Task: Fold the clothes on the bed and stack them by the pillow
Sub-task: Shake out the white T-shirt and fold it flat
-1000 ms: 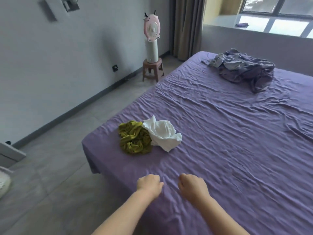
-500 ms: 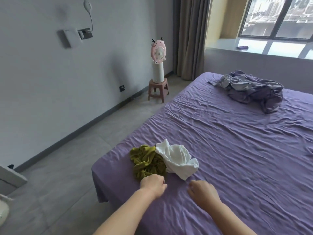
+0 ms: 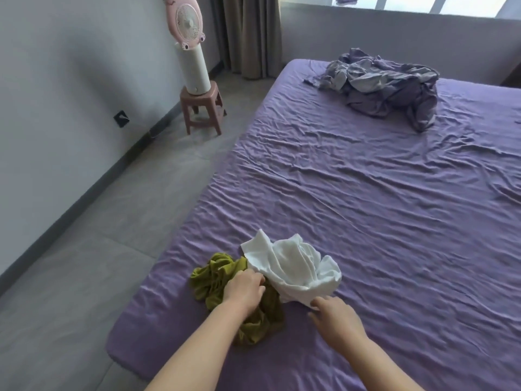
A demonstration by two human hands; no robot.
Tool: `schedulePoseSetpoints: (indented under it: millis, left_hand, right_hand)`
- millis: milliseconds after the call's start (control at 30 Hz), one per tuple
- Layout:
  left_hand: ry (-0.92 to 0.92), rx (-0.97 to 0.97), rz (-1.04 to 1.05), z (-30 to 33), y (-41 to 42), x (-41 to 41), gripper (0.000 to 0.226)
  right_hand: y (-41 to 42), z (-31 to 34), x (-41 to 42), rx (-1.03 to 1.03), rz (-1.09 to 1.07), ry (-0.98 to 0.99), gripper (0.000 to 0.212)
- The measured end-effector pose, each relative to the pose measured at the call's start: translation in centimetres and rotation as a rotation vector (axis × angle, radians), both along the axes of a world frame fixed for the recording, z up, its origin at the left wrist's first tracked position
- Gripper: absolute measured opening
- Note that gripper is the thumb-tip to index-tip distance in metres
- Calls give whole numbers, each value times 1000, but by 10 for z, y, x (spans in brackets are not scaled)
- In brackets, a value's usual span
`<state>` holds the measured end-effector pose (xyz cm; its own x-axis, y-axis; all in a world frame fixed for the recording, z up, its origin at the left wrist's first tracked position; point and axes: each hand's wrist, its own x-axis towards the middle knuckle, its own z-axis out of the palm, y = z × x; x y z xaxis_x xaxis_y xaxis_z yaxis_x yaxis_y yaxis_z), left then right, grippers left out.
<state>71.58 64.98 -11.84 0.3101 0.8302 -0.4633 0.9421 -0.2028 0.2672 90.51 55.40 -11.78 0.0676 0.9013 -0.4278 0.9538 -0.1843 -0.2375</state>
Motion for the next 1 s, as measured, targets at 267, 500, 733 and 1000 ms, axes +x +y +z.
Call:
schedulePoseSetpoints:
  millis: [267,500,733,1000]
  left_hand:
    - [106,162,-103,-79,49,10,34]
    - [-11,215,21,-93,68,-3,17]
    - [-393,-10,95,7,92,27,11]
    - [-652,83,-84,180,96,90,16]
  right_hand:
    - [55,-68,-6,40,52,-54,30]
    - [63,-91,0,148,59,-115,27]
    - [64,-28,37,209,-278,205,11]
    - [66,132,95,405,-492,350,15]
